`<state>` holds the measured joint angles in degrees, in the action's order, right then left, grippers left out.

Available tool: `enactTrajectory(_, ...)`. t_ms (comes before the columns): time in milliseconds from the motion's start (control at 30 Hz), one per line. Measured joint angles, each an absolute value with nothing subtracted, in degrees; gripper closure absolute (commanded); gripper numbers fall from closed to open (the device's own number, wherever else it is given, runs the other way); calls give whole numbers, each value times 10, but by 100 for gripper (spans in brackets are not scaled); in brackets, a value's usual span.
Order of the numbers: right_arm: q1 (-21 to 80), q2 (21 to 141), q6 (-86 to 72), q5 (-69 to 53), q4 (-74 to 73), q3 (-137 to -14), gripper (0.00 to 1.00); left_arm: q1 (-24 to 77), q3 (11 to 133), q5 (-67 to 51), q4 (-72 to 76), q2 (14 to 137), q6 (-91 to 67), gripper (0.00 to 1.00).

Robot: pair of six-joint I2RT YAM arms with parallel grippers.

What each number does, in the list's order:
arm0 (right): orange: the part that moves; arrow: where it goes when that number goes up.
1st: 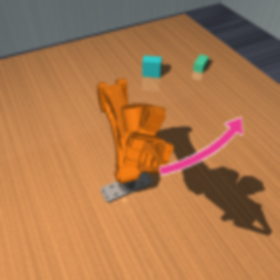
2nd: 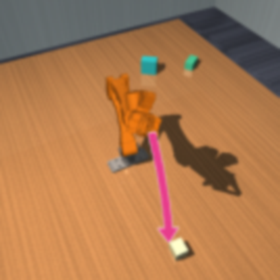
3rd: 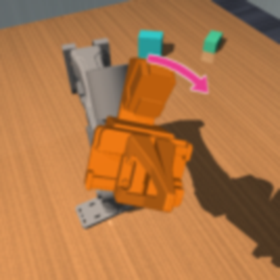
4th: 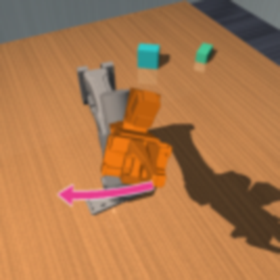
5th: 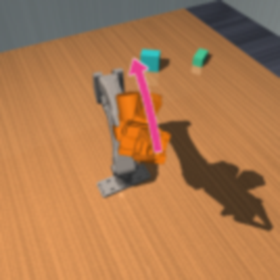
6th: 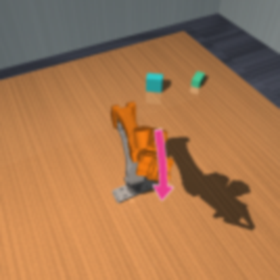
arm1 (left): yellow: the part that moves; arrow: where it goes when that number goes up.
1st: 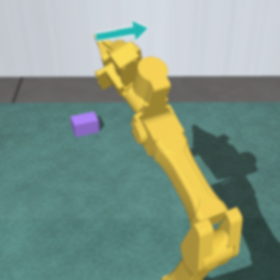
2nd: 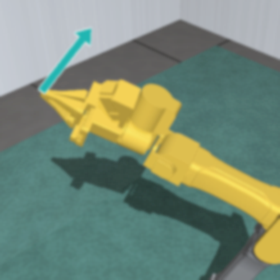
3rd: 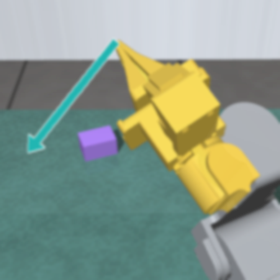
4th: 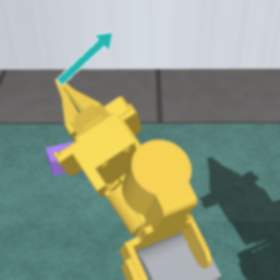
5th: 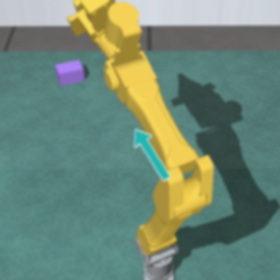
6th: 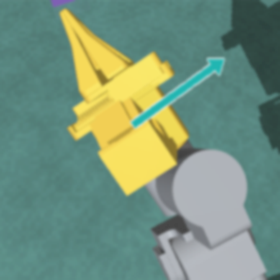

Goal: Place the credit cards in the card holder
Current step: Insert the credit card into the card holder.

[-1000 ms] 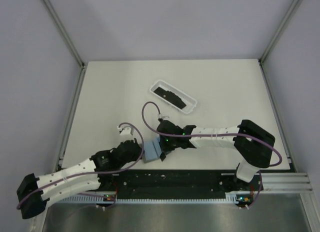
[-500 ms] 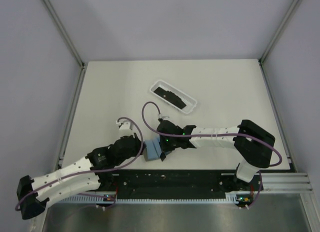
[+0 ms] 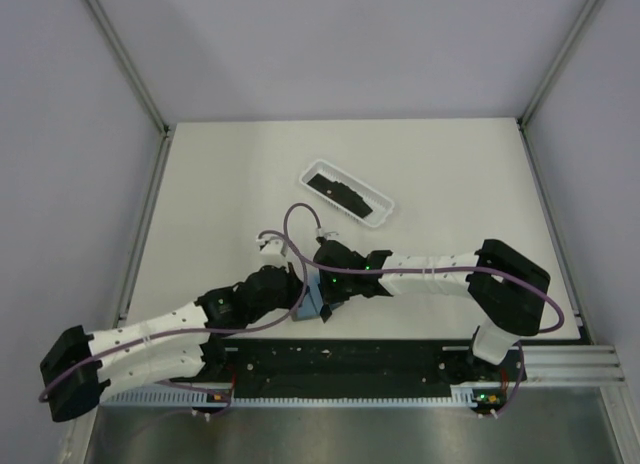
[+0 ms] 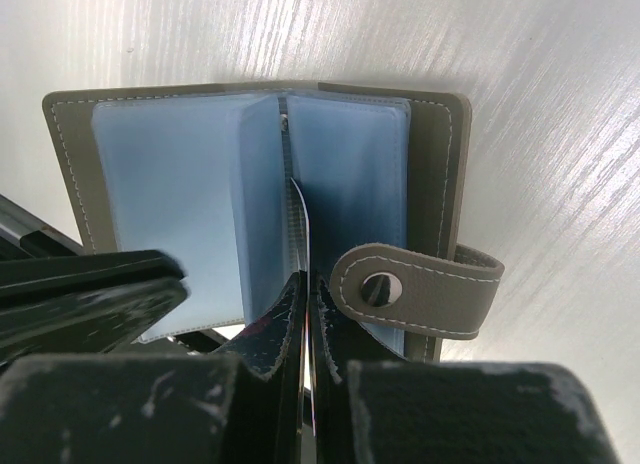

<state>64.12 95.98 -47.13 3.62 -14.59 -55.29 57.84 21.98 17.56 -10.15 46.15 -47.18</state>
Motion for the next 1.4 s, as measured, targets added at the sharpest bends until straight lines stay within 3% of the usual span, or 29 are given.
enactTrajectory(400,643,947,-471,56,-165,-553,100,578,190,148,-38,596,-475,100)
enactTrajectory(833,644,791,-450,115,-248,-550,100,578,187,128,39,652,-478,100)
enactTrajectory(1400,644,798,-439,116,-255,-529,100,578,266,116,31,708,-450,100)
